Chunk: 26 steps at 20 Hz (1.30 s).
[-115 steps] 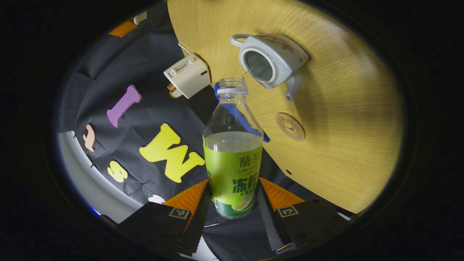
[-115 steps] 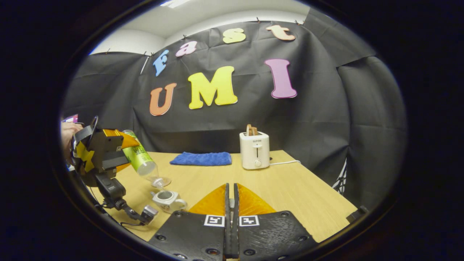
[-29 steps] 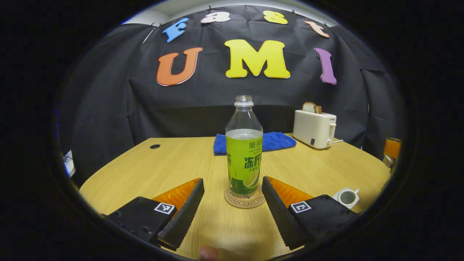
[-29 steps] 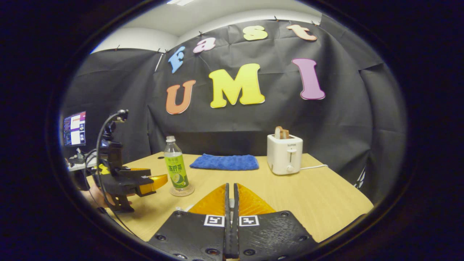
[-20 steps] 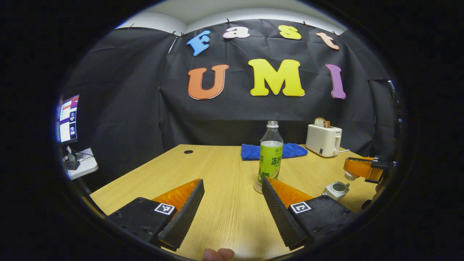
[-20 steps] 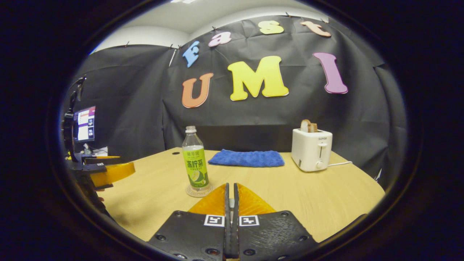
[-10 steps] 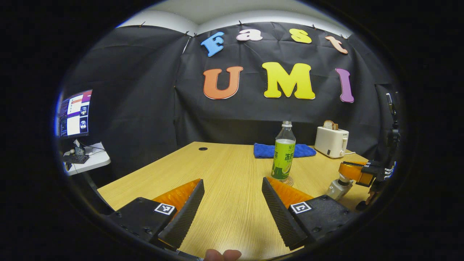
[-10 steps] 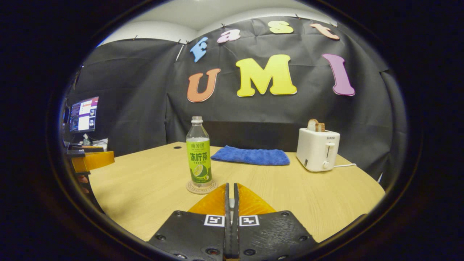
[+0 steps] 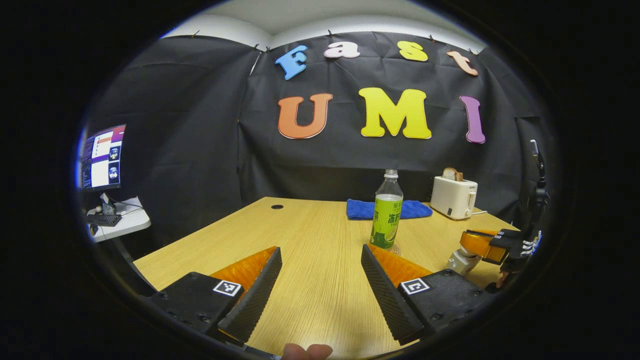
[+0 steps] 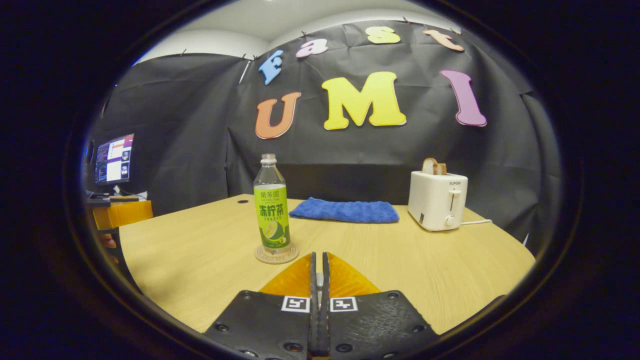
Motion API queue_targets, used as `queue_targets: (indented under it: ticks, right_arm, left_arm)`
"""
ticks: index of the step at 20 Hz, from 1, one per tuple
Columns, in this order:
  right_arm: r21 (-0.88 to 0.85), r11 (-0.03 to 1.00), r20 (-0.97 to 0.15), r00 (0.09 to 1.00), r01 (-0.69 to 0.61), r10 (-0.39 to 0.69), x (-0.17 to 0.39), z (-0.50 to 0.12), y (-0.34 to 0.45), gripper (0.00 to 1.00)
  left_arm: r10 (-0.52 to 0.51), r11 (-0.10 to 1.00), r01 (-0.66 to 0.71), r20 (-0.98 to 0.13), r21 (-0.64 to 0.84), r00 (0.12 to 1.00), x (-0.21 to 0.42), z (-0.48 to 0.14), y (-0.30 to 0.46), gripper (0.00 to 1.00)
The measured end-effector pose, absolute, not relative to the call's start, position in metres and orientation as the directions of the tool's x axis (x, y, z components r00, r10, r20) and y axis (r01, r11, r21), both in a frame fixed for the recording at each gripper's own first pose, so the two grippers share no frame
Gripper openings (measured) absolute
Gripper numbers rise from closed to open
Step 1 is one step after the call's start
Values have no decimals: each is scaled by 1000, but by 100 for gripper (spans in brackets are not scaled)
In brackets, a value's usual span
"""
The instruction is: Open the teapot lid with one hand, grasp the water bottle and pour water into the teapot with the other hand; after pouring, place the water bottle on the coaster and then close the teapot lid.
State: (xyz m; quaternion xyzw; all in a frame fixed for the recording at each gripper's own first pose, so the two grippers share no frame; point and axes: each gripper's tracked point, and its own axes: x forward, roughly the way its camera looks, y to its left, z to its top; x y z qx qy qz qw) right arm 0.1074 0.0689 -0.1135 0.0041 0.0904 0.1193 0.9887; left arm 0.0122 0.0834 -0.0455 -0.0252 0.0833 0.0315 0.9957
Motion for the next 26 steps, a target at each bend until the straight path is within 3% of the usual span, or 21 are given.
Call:
queue_targets:
  ticks: [11,13,14,15,18,19,26]
  right_arm:
    - [36,976,-197,956,-213,216,104,-126,67,3]
    - [26,979,-181,962,-201,203,104,-117,64,15]
    - [33,979,-166,965,-200,203,102,-111,63,36]
    - [48,980,-148,969,-195,200,100,-104,60,46]
    - [90,984,-101,981,-154,163,95,-82,45,92]
    - [91,986,-85,986,-137,145,89,-70,38,96]
    - [-13,998,65,996,-59,59,19,22,-8,92]
  left_arm:
    - [48,998,-54,-153,-32,987,8,-38,70,99]
    - [48,998,-52,-141,-29,989,7,-33,67,99]
    - [46,998,-50,-136,-29,990,6,-30,65,99]
    - [43,998,-47,-133,-30,990,3,-27,62,99]
    - [43,998,-47,-112,-36,993,1,-11,53,99]
    - [40,998,-44,-98,-36,994,1,-4,46,99]
    - [-37,999,37,-15,-29,999,-19,40,-20,99]
